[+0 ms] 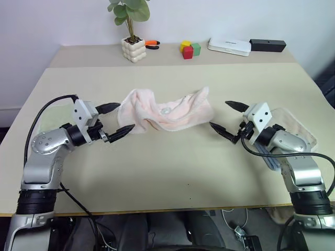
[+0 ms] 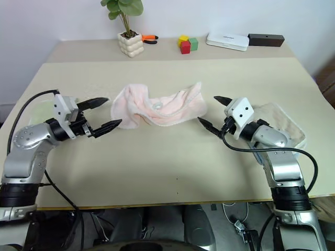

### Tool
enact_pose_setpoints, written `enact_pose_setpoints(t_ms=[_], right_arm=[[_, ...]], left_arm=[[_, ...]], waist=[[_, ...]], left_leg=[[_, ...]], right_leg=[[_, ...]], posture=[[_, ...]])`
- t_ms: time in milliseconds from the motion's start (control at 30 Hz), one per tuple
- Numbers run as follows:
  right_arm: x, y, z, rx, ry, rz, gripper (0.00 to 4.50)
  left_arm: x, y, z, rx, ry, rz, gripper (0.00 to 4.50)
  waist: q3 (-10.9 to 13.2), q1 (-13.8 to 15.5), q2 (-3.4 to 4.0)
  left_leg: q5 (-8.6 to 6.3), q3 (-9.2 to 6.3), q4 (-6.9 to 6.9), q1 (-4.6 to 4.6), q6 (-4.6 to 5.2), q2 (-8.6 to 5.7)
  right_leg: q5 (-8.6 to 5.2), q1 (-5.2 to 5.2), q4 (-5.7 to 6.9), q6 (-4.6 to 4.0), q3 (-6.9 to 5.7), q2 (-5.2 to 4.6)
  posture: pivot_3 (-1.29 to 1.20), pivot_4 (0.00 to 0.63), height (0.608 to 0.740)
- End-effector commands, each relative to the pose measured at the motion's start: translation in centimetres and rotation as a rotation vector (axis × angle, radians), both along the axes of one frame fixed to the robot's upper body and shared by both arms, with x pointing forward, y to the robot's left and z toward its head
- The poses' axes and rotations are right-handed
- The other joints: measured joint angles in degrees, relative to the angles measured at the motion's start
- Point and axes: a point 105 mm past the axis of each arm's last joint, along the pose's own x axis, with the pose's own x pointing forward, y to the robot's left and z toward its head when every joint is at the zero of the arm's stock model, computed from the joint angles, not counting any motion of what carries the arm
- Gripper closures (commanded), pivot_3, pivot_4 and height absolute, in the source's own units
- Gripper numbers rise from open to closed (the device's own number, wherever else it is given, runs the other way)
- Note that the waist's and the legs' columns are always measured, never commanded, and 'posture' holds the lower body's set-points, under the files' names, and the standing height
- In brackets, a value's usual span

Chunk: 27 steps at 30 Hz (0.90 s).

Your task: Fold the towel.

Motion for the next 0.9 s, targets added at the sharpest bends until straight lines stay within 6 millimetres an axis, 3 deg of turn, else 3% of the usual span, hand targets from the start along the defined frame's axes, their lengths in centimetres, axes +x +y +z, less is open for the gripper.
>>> enact_pose_setpoints(t_ms=[33,267,567,900], right_arm=[[-0.2,0.9,1.3,0.007,-0.06,0.036,0.04],[-0.3,0.2,1.0,-0.011,-0.043,0.051,0.04],[0.5,3.0,1.2,0.027,-0.07,0.099,0.04],[0.0,5.3,2.5,0.083,-0.133,0.107,0.04]], left_arm=[[-0.5,0.2,1.0,0.007,-0.053,-0.003,0.0],[-0.8,0.8,0.8,0.047,-0.062,0.007,0.0],[-0.6,3.5,-1.0,0.145,-0.062,0.086,0.0],[1.1,1.5,-3.3,0.114,-0.03,0.074,0.0]], waist=[[0.0,0.0,0.0],[0.0,0.01,0.0],[0.0,-0.07,0.01],[0.0,0.11,0.0]], left_leg=[[0.0,0.0,0.0,0.0,0.0,0.0],[0.0,0.0,0.0,-0.01,0.0,0.0],[0.0,0.01,-0.02,0.01,0.0,0.01],[0.0,0.01,0.0,-0.02,0.0,-0.01]], right_leg=[[0.0,0.0,0.0,0.0,0.0,0.0],[0.0,0.0,0.0,0.0,0.0,-0.01],[0.0,-0.02,0.0,-0.01,0.0,0.0],[0.0,-0.01,0.0,0.0,-0.02,-0.02]], posture=[[0.0,0.15,0.74],[0.0,0.15,0.74],[0.0,0.15,0.74],[0.0,0.15,0.74]])
